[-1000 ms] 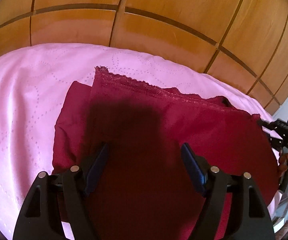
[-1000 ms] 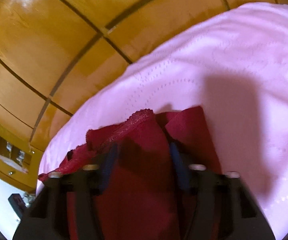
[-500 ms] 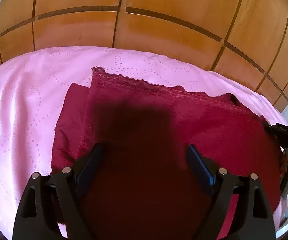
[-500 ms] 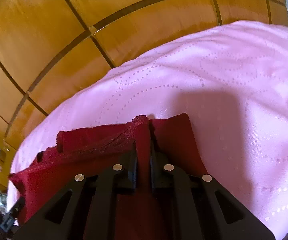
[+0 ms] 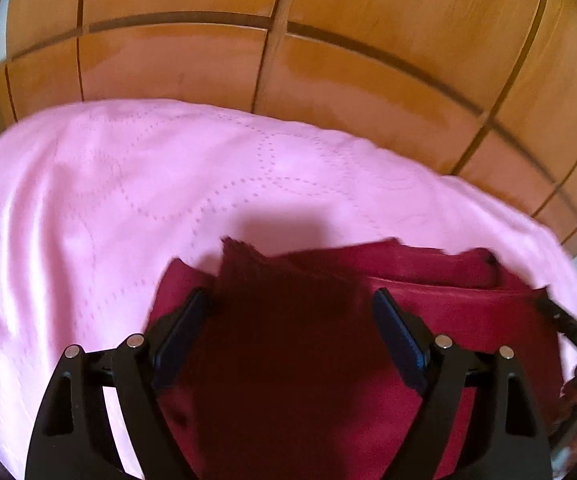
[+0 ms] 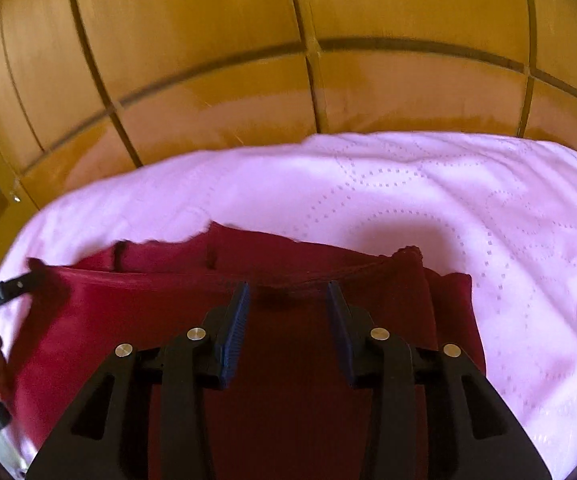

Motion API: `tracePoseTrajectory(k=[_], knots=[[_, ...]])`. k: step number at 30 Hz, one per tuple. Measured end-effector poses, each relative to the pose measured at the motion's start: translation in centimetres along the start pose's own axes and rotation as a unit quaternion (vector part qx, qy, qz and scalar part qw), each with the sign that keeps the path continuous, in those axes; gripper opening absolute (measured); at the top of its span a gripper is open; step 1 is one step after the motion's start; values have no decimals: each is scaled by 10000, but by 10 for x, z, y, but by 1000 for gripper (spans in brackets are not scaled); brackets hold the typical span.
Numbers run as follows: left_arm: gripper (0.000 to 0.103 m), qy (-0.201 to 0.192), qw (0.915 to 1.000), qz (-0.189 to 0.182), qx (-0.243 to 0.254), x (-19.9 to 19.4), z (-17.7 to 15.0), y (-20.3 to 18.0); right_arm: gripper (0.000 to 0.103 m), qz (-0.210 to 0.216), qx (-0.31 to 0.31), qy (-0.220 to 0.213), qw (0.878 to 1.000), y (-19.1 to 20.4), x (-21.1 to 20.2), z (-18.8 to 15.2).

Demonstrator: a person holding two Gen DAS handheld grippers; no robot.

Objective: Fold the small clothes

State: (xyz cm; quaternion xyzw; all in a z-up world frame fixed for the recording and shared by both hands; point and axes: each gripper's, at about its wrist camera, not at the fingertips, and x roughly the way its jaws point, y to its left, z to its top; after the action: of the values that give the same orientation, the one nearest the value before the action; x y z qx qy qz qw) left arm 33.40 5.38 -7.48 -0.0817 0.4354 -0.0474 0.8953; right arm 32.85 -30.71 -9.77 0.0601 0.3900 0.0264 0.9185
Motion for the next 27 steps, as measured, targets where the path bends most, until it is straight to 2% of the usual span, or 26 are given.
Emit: tracePoseTrajectory(k=[3, 5, 9, 14, 18, 22, 27], knots=[[84, 99, 9995, 182, 221, 21, -7, 6, 37, -180, 143, 182, 9996, -16, 24, -5], [88, 114, 9996, 125, 221, 33, -12, 11, 37, 31, 345, 74, 9994, -25, 32, -9], [93, 108, 9991, 255, 315, 37, -12, 5, 37, -177, 184, -15, 9997, -17, 34, -11], [94, 71, 9994, 189, 289, 33, -13, 6, 37, -170, 185, -53, 9997, -14, 33, -13], [94, 14, 9974, 549, 472, 20, -19, -4, 37, -196, 156, -64, 9997, -14, 35, -12], [94, 178, 9981, 499, 323, 3, -31, -13, 37, -201, 150, -71, 9997, -13, 34, -13], [100, 30, 9961, 719, 518, 4, -48, -20, 38, -202, 145, -71, 9997, -14, 34, -13]])
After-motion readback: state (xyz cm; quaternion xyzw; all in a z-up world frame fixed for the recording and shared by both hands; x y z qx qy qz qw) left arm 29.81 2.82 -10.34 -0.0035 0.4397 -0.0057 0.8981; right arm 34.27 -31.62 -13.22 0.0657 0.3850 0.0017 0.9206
